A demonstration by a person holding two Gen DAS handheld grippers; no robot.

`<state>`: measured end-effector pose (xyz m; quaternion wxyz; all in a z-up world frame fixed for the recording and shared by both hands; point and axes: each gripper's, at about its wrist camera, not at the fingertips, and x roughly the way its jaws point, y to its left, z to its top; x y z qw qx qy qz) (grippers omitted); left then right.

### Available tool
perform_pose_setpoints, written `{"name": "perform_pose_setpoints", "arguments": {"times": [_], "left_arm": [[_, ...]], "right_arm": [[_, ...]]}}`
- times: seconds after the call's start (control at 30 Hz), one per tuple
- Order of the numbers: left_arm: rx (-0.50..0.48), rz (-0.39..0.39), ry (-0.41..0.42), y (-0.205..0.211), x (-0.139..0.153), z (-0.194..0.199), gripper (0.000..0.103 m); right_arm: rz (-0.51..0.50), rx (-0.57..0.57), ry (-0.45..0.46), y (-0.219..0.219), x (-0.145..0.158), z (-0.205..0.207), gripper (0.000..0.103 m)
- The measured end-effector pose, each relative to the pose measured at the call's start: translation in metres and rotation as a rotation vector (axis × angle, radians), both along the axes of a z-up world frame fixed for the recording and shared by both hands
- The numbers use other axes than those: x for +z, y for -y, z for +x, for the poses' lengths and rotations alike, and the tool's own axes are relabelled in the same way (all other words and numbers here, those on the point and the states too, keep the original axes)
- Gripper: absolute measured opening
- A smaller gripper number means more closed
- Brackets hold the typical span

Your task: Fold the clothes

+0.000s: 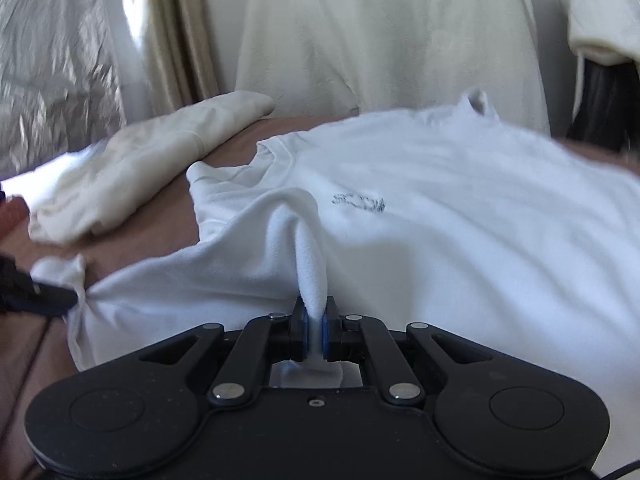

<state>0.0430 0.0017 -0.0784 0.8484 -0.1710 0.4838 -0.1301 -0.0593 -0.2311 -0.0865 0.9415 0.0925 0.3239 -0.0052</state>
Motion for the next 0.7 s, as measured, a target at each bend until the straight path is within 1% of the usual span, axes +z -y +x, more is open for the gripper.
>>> {"name": "perform_pose_setpoints", "arguments": {"times": [0.1,0.13,0.2,0.27,0.33,0.37,0.4,0.43,0.47,0.53,0.57,0.6,0.67,0.7], "left_arm": [[-0.047,0.026,-0.021,0.009,-0.005,0.003,0.030],[-0.079,0.058,-0.018,0.016,-0.005,0.004,0.030],[-0.120,0.137,0.014,0.028,-0.005,0.001,0.027],[-0.148,0.178,0.049,0.035,-0.001,-0.002,0.027],[-0.159,0.185,0.081,0.036,0.003,-0.005,0.024],[-0.158,0.180,0.090,0.035,0.004,-0.005,0.023],[-0.158,0.176,0.098,0.035,0.005,-0.006,0.018],[-0.159,0.169,0.103,0.034,0.006,-0.006,0.008],[-0.160,0.157,0.104,0.034,0.006,-0.006,0.003],[-0.159,0.115,0.108,0.033,0.009,-0.007,0.003],[-0.158,0.092,0.113,0.032,0.010,-0.007,0.003],[-0.157,0.073,0.118,0.032,0.012,-0.007,0.003],[-0.151,0.065,0.123,0.030,0.012,-0.007,0.003],[-0.145,0.065,0.119,0.029,0.012,-0.006,0.003]], "right_arm": [[0.108,-0.028,-0.004,0.015,-0.004,0.000,0.009],[0.134,-0.034,-0.004,0.020,-0.006,0.001,0.009],[0.177,-0.061,0.005,0.027,-0.008,0.001,0.009],[0.206,-0.105,0.002,0.027,-0.007,-0.003,0.010],[0.175,-0.127,-0.011,0.019,0.000,-0.009,0.010],[0.137,-0.121,-0.002,0.014,0.006,-0.012,0.009],[0.108,-0.111,0.013,0.010,0.011,-0.015,0.008],[0.100,-0.102,0.031,0.007,0.017,-0.019,0.007],[0.106,-0.088,0.053,0.007,0.025,-0.022,0.007],[0.118,-0.027,0.126,0.003,0.041,-0.031,0.006],[0.106,0.003,0.163,0.001,0.049,-0.034,0.006],[0.066,0.024,0.190,-0.002,0.056,-0.037,0.006],[-0.058,0.010,0.186,-0.008,0.060,-0.035,0.006],[-0.107,-0.011,0.172,-0.008,0.056,-0.032,0.006]]}}
